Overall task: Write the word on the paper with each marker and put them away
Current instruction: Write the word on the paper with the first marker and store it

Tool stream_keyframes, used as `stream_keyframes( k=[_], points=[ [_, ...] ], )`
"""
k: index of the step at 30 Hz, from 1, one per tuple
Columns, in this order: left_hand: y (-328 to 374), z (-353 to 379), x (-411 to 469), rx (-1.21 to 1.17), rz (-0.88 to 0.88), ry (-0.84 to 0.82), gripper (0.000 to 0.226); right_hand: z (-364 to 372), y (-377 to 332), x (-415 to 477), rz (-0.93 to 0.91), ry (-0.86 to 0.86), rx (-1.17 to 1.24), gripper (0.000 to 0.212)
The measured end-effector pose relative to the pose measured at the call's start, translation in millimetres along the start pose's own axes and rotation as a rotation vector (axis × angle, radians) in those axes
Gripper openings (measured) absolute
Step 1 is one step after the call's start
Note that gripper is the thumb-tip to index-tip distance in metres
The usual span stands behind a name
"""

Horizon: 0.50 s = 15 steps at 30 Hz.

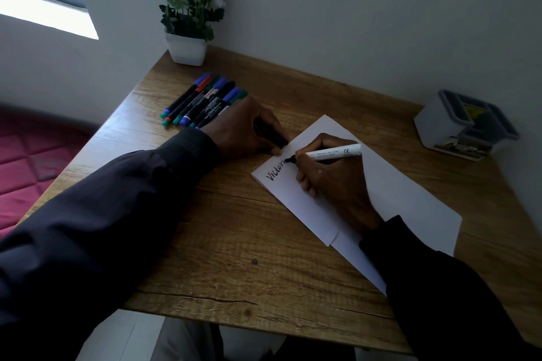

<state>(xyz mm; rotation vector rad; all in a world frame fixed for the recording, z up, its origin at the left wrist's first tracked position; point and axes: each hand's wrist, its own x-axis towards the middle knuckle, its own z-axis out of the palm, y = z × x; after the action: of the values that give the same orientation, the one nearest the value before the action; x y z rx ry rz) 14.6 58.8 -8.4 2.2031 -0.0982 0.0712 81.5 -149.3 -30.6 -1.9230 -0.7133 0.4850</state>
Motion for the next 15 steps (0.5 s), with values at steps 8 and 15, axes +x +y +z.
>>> stream_keyframes(
  k=[8,15],
  points=[
    [-1,0,0,0.020,0.001,0.008,0.029,6,-3,-6,-0.009,0.178,-0.043,0.017],
    [-1,1,1,0.006,-0.001,-0.006,0.026,6,-3,-1,0.140,0.156,0.077,0.028]
  ],
)
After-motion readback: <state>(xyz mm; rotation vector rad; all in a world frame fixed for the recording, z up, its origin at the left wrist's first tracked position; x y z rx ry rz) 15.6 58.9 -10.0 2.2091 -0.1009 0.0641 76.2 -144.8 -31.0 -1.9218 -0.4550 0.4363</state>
